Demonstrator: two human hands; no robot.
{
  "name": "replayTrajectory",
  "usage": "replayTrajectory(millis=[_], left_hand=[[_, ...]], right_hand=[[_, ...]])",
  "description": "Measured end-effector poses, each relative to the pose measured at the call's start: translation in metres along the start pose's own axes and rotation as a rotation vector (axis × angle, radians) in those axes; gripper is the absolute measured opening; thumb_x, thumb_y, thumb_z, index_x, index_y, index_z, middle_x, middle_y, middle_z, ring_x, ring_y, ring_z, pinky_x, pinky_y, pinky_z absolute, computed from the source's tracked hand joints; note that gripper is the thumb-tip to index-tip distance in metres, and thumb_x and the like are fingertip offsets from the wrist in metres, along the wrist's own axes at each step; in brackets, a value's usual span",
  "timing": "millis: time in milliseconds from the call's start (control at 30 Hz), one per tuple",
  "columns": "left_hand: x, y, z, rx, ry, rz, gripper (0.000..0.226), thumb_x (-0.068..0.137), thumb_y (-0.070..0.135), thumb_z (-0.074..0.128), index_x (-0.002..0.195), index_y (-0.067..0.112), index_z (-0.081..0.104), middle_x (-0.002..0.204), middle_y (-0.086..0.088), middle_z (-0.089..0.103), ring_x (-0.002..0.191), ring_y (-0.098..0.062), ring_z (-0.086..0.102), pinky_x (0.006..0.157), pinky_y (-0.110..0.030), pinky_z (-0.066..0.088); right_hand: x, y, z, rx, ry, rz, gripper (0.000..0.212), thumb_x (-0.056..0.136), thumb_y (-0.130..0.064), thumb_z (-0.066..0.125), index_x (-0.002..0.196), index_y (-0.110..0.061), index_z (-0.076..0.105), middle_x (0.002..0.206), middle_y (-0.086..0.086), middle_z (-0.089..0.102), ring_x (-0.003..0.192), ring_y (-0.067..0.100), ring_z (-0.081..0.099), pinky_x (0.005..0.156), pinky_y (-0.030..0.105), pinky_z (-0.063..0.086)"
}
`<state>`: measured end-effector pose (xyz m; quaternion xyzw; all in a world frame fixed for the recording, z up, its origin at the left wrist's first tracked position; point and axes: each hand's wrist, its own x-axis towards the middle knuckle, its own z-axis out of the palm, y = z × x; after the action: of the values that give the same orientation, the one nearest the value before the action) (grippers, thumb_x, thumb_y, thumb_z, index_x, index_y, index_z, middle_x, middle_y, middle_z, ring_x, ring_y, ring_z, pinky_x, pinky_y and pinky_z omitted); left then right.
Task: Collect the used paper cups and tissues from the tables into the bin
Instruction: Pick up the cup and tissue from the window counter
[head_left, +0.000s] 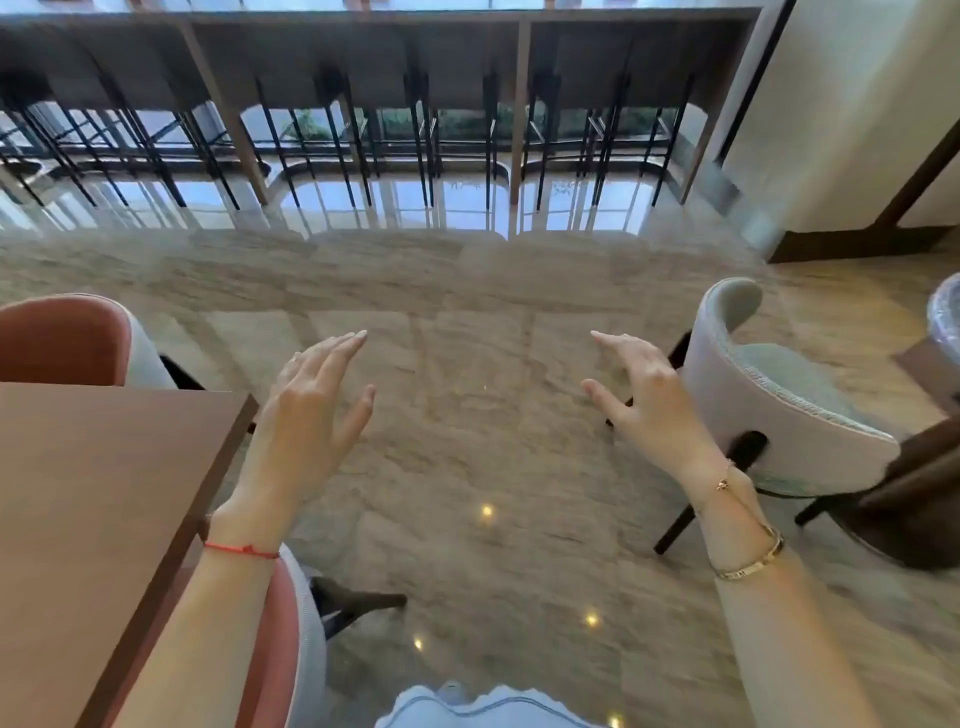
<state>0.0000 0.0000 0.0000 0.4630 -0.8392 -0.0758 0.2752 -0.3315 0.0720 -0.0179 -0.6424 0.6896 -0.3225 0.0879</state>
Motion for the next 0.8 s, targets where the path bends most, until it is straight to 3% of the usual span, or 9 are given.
replayTrajectory(millis=[433,800], left_hand=[[0.045,-0.006,0.058,-0.055,-0.012,-0.07,0.051,0.092,0.016,0.06,0.14,0.005,0.046,0.139,-0.012,0.052,0.133,-0.026,0.045,0.108,-0.05,0.037],[0.203,-0.078,0.129,-0.058,-0.054,-0.033,0.052,0.089,0.014,0.063,0.138,0.005,0.048,0.135,-0.014,0.054,0.128,-0.029,0.049,0.107,-0.049,0.038]], right_hand=[[0.05,0.057,0.022,0.012,-0.002,0.055,0.05,0.089,-0.029,0.062,0.136,-0.016,0.048,0.134,0.004,0.054,0.135,0.018,0.037,0.113,0.038,0.031],[0.206,0.107,0.061,0.01,-0.06,0.13,0.049,0.091,-0.027,0.061,0.137,-0.016,0.047,0.136,0.001,0.051,0.136,0.015,0.035,0.114,0.036,0.029]])
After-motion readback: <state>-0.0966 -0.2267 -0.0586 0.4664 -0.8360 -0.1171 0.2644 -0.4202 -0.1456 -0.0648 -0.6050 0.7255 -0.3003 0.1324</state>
